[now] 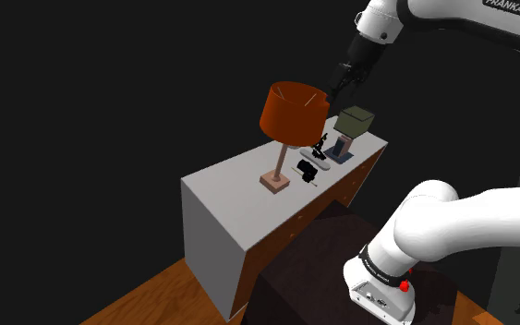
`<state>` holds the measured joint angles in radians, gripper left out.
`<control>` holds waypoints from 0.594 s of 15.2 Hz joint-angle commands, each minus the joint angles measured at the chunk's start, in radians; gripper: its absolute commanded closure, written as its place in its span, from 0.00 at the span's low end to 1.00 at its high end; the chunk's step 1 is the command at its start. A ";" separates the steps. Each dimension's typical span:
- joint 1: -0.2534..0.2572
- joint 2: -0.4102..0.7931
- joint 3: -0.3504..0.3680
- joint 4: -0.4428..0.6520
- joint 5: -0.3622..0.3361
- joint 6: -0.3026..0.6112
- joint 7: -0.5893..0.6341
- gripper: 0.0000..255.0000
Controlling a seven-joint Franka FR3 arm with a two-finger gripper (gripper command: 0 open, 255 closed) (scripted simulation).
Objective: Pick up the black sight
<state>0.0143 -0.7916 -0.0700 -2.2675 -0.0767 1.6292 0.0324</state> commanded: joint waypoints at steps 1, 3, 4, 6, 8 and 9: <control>0.000 0.000 0.000 0.000 0.000 0.000 0.000 0.00; -0.007 0.007 -0.024 -0.050 -0.018 0.055 -0.024 0.00; -0.010 0.013 -0.037 -0.074 -0.027 0.083 -0.036 0.00; -0.018 0.028 -0.062 -0.118 -0.046 0.140 -0.060 0.00; -0.026 0.049 -0.088 -0.157 -0.065 0.198 -0.084 0.00; -0.031 0.062 -0.102 -0.175 -0.074 0.228 -0.095 0.00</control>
<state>-0.0101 -0.7347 -0.1555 -2.4223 -0.1387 1.8301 -0.0462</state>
